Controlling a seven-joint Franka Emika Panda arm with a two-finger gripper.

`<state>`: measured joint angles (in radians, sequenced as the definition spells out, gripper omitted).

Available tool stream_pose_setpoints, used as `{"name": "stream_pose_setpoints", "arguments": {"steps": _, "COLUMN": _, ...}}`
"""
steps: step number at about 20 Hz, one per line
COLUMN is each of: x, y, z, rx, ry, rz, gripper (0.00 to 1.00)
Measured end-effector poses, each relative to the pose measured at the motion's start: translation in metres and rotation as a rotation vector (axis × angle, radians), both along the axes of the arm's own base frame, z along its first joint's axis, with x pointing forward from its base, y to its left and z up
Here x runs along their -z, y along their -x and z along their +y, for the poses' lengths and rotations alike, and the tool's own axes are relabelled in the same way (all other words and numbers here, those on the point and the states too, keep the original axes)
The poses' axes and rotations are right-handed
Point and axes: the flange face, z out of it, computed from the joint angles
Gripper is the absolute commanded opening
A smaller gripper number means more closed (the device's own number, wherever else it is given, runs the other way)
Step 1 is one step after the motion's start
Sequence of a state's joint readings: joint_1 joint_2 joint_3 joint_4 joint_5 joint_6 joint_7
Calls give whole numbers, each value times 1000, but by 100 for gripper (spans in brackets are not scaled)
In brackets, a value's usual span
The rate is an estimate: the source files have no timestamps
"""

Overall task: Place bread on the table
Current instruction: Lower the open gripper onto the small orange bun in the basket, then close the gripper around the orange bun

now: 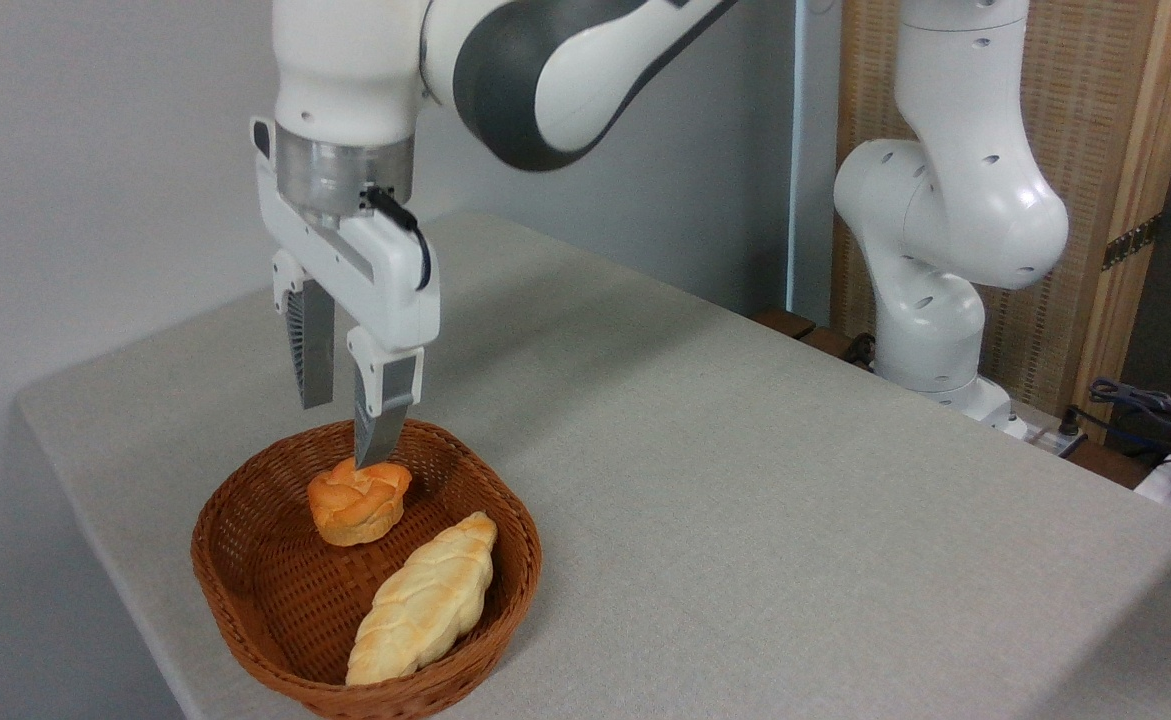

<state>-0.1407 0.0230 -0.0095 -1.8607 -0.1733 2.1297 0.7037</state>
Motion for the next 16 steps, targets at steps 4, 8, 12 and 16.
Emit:
{"name": "stream_pose_setpoints", "arguments": {"steps": 4, "x": 33, "y": 0, "z": -15, "rx": 13, "ry": -3, "rz": -14, "gripper": 100}}
{"name": "stream_pose_setpoints", "arguments": {"steps": 8, "x": 55, "y": 2, "z": -22, "rx": 19, "ry": -7, "rz": -9, "gripper": 100}}
{"name": "stream_pose_setpoints", "arguments": {"steps": 12, "x": 64, "y": 7, "z": -33, "rx": 40, "ry": -10, "rz": 9, "gripper": 100}}
{"name": "stream_pose_setpoints", "arguments": {"steps": 16, "x": 71, "y": 7, "z": -38, "rx": 48, "ry": -11, "rz": 18, "gripper": 100}}
